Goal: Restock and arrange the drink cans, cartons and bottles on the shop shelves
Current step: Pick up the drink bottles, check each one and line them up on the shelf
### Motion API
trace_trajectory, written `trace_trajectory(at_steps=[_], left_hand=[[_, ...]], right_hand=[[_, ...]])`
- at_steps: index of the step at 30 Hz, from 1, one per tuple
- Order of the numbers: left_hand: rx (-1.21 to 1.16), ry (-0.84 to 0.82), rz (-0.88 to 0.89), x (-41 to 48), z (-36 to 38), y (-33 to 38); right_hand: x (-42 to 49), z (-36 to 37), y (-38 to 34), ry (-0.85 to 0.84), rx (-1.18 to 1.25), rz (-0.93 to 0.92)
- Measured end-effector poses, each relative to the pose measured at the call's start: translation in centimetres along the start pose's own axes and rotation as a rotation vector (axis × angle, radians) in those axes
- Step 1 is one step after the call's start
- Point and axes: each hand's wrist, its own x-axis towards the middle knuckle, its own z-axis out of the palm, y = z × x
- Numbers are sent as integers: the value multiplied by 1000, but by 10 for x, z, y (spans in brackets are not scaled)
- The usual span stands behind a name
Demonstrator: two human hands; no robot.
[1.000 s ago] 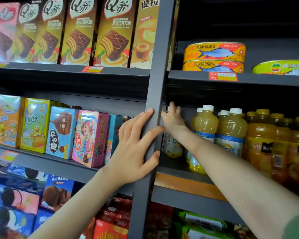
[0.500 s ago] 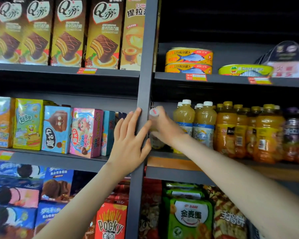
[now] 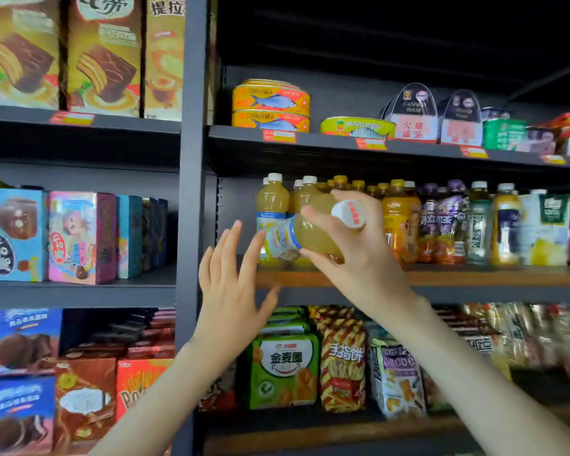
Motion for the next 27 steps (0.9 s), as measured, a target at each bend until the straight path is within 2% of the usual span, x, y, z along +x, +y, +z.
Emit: trace_trajectory(at_steps=[3, 5, 10, 13, 15, 17, 18, 19, 21, 23, 25, 27], left_hand=[[-107, 10, 24, -1, 3, 24], [-199, -25, 34, -6, 3, 40], [-481, -270, -17, -54, -2, 66], [-513, -358, -63, -102, -5, 77], [-530, -449, -156, -129, -8, 82], [-488, -533, -229, -152, -12, 84], [-443, -570, -233, -161, -14, 85], [-400, -630, -236, -170, -17, 87], [-347, -761, -266, -186, -23, 94], [-351, -782, -252, -202, -28, 98], [-361, -766, -219, -213, -34, 98], [-406, -767, -257, -215, -39, 94]], right_hand=[[-15, -34, 2, 135, 66, 107], [-29, -55, 4, 125, 129, 226], [-98, -83, 0, 0, 493, 660], [-146, -81, -2, -138, 721, 938], [-179, -74, -4, -287, 706, 1103], [-209, -67, -9, -481, 315, 1065], [-223, -64, -14, -548, 139, 949], [-235, -61, -23, -607, 77, 801], [-253, -52, -47, -775, 121, 482], [-265, -41, -73, -839, 83, 245], [-274, -34, -88, -795, 83, 263], [-279, -30, -97, -732, 211, 386]])
